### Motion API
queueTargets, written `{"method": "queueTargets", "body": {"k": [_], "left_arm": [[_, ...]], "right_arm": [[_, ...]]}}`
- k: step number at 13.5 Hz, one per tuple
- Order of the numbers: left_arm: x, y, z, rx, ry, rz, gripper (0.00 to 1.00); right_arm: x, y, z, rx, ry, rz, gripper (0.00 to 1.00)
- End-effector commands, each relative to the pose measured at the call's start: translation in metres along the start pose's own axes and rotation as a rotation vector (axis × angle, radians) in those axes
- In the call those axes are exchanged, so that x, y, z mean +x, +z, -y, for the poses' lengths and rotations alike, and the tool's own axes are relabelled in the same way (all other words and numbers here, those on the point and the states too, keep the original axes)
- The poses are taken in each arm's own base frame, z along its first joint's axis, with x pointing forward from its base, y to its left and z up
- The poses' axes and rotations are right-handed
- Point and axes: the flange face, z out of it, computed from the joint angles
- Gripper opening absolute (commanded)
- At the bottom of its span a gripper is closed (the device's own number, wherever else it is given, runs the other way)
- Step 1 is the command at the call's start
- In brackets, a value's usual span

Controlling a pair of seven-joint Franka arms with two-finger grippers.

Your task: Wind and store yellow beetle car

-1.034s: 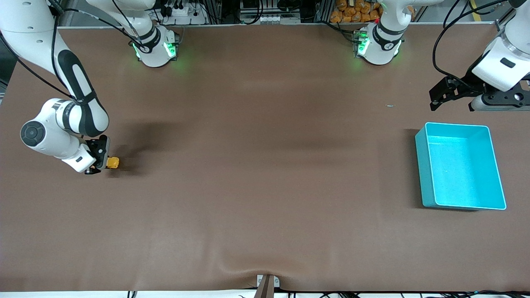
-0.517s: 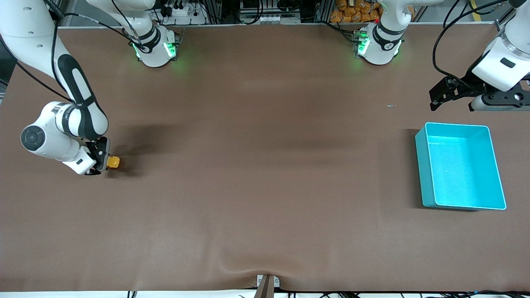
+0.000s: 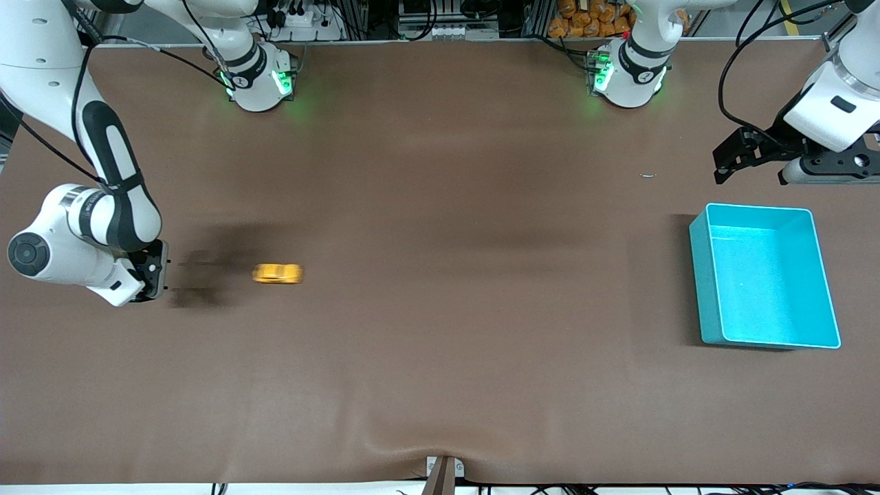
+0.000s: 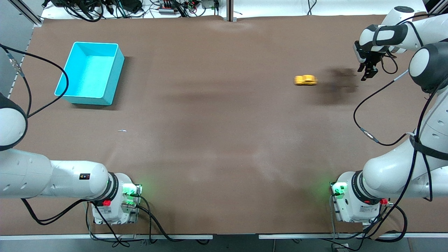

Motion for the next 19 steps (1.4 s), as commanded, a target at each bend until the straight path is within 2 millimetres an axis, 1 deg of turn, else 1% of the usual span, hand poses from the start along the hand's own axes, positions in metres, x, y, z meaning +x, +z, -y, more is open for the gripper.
{"method": "queueTargets", "body": {"k": [1, 4, 6, 8, 10, 11, 13, 14, 15, 17, 18, 19], "left_arm": [[0.002, -0.005, 0.0, -0.019, -0.009, 0.004, 1.0], [0.002, -0.004, 0.001, -0.018, -0.009, 0.005, 1.0], [0.002, -0.004, 0.001, -0.018, -0.009, 0.005, 1.0], [0.002, -0.004, 0.001, -0.018, -0.011, 0.005, 1.0], [0.002, -0.004, 0.001, -0.018, -0.011, 0.005, 1.0], [0.002, -0.004, 0.001, -0.018, -0.011, 0.005, 1.0], [0.002, -0.004, 0.002, -0.018, -0.012, 0.005, 1.0], [0.002, -0.004, 0.001, -0.018, -0.011, 0.005, 1.0], [0.002, -0.004, 0.001, -0.018, -0.011, 0.005, 1.0], [0.002, -0.004, 0.001, -0.018, -0.011, 0.005, 1.0], [0.002, -0.004, 0.001, -0.018, -0.011, 0.005, 1.0], [0.002, -0.004, 0.001, -0.018, -0.012, 0.005, 1.0]], "right_arm": [[-0.01, -0.007, -0.006, -0.003, 0.007, -0.016, 0.66], [-0.017, -0.029, -0.011, 0.012, 0.055, -0.084, 0.66], [-0.019, -0.045, -0.015, 0.015, 0.065, -0.099, 0.66], [-0.028, -0.057, -0.016, 0.021, 0.077, -0.108, 0.66], [-0.032, -0.068, -0.018, 0.017, 0.086, -0.122, 0.65], [-0.033, -0.081, -0.023, -0.001, 0.087, -0.118, 0.65], [-0.033, -0.114, -0.029, -0.002, 0.101, -0.139, 0.65], [-0.032, -0.133, -0.033, -0.011, 0.118, -0.151, 0.66], [-0.033, -0.157, -0.034, -0.034, 0.152, -0.157, 0.66], [-0.027, -0.222, -0.03, -0.118, 0.26, -0.198, 0.84], [-0.02, -0.252, -0.025, -0.138, 0.314, -0.207, 0.98], [-0.014, -0.269, -0.021, -0.138, 0.371, -0.216, 1.0]]}}
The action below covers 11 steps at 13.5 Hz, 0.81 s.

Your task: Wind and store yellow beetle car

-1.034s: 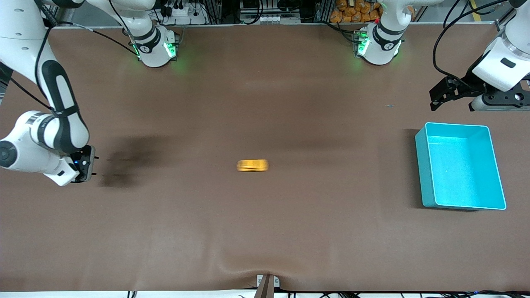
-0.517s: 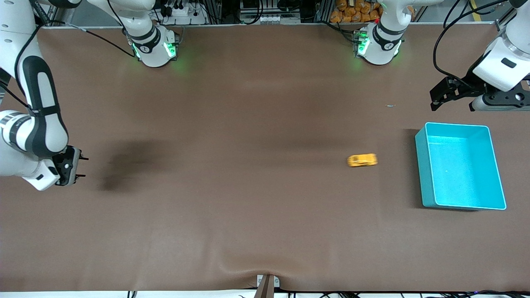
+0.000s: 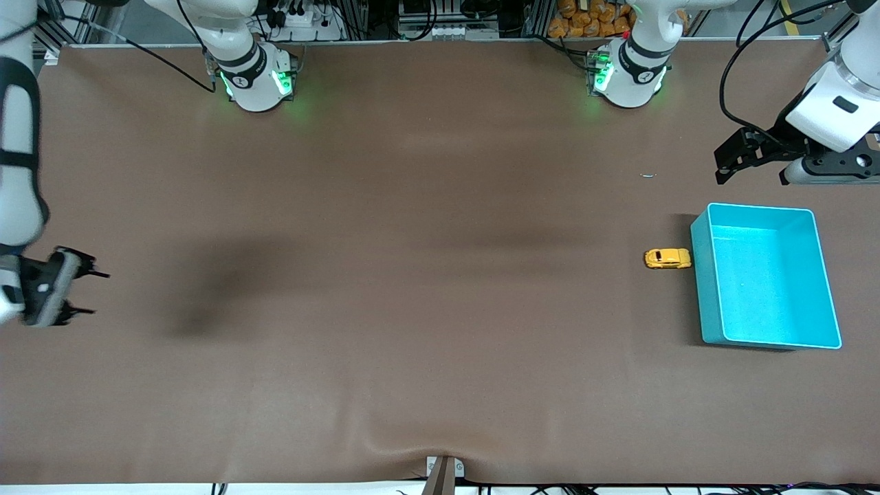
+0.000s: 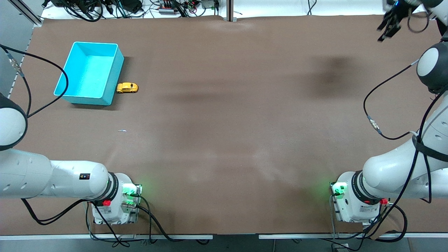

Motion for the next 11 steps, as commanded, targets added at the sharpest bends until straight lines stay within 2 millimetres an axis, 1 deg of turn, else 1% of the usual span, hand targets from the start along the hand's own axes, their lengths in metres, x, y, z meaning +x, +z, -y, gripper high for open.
{"method": "queueTargets", "body": {"k": [1, 3, 4, 5, 6, 7, 9, 10, 11], "left_arm": [[0.002, -0.004, 0.0, -0.019, -0.009, 0.006, 1.0], [0.003, -0.001, 0.001, -0.016, -0.01, 0.01, 1.0], [0.009, 0.009, 0.003, -0.012, -0.013, 0.028, 1.0], [0.011, 0.013, 0.006, -0.009, -0.017, 0.034, 1.0], [0.012, 0.014, 0.009, -0.01, -0.024, 0.036, 1.0], [0.012, 0.015, 0.01, -0.009, -0.028, 0.039, 1.0], [0.021, 0.041, 0.017, -0.008, -0.043, 0.088, 1.0], [0.023, 0.049, 0.018, -0.007, -0.052, 0.109, 1.0], [0.025, 0.06, 0.02, -0.003, -0.103, 0.134, 1.0]], "right_arm": [[0.023, -0.058, 0.016, -0.025, 0.15, -0.043, 1.0], [0.042, -0.085, 0.03, -0.04, 0.251, -0.05, 1.0], [0.048, -0.093, 0.034, -0.048, 0.28, -0.052, 1.0], [0.053, -0.106, 0.041, -0.062, 0.319, -0.063, 1.0], [0.058, -0.11, 0.05, -0.026, 0.377, -0.054, 1.0], [0.068, -0.114, 0.06, 0.02, 0.45, -0.031, 1.0], [0.071, -0.135, 0.074, 0.084, 0.627, 0.007, 1.0], [0.068, -0.143, 0.077, 0.09, 0.681, 0.011, 1.0], [0.065, -0.145, 0.076, 0.09, 0.731, 0.009, 1.0]]}}
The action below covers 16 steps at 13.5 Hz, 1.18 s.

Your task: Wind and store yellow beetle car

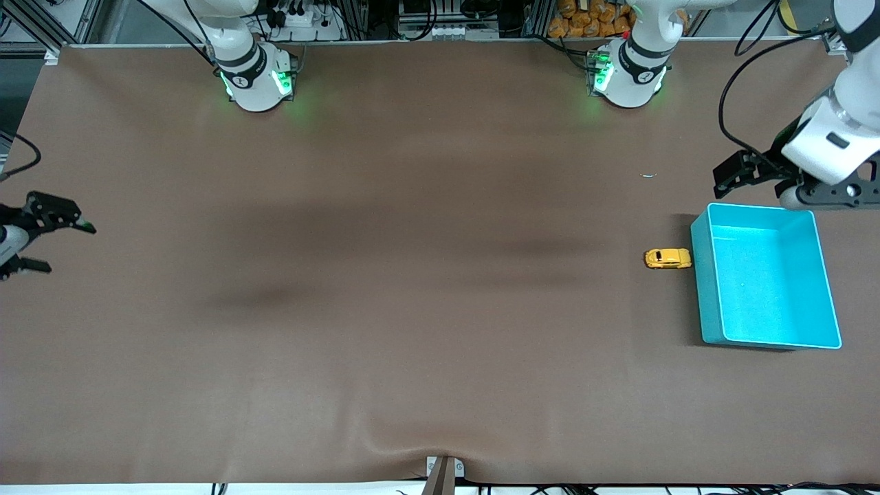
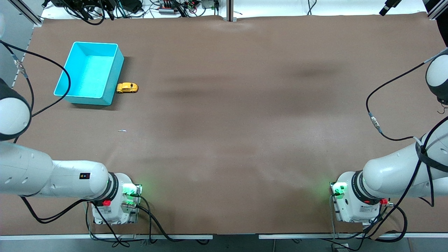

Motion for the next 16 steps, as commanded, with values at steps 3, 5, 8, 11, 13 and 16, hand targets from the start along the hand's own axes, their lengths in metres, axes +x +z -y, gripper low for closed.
{"method": "queueTargets", "body": {"k": [3, 5, 8, 11, 13, 16], "left_arm": [[0.007, 0.055, 0.004, 0.025, -0.383, 0.128, 1.0], [-0.004, 0.086, 0.003, 0.051, -0.421, 0.178, 1.0], [-0.019, 0.122, 0.017, 0.049, -0.47, 0.164, 1.0], [-0.047, 0.169, 0.023, 0.046, -0.596, 0.106, 1.0], [-0.057, 0.203, 0.019, 0.04, -0.724, 0.076, 1.0], [-0.063, 0.236, 0.025, 0.022, -0.836, 0.04, 1.0]], "right_arm": [[-0.027, -0.046, 0.019, 0.006, 0.316, -0.006, 1.0], [-0.038, -0.07, 0.031, -0.052, 0.41, -0.019, 1.0], [-0.034, -0.084, 0.051, -0.078, 0.542, -0.042, 1.0], [-0.027, -0.083, 0.071, -0.105, 0.602, -0.032, 1.0], [-0.029, -0.075, 0.083, -0.124, 0.619, -0.063, 1.0], [-0.035, -0.063, 0.102, -0.122, 0.618, -0.09, 1.0]]}}
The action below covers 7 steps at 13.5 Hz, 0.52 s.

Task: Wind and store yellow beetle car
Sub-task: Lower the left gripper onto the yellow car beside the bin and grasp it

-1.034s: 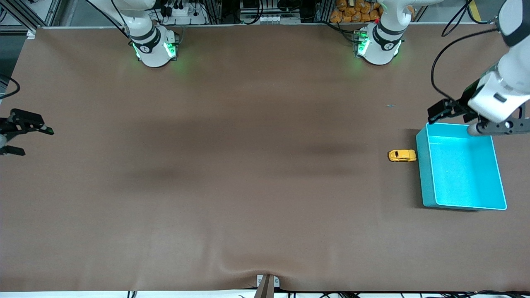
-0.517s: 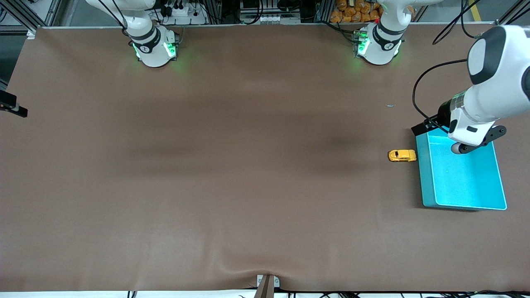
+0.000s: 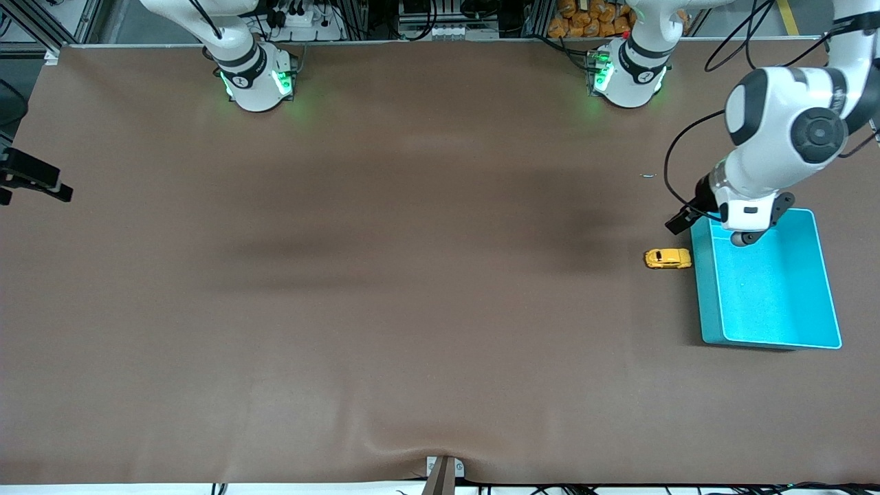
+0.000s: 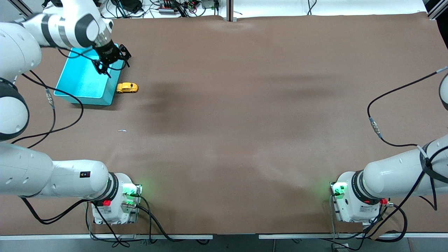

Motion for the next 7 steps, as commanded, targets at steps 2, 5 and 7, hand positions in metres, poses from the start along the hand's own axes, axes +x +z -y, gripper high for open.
{"method": "queueTargets", "body": {"k": [2, 5, 7], "left_arm": [[0.02, 0.035, 0.029, -0.053, -0.208, -0.025, 1.0], [0.042, 0.069, 0.038, -0.07, -0.342, -0.015, 1.0], [0.05, 0.093, 0.036, -0.072, -0.467, 0.0, 1.0]], "right_arm": [[-0.032, 0.003, 0.014, -0.007, 0.007, -0.02, 1.0], [-0.033, -0.003, 0.014, -0.021, 0.016, -0.033, 1.0], [-0.028, -0.001, 0.013, -0.028, 0.013, -0.031, 1.0]]}}
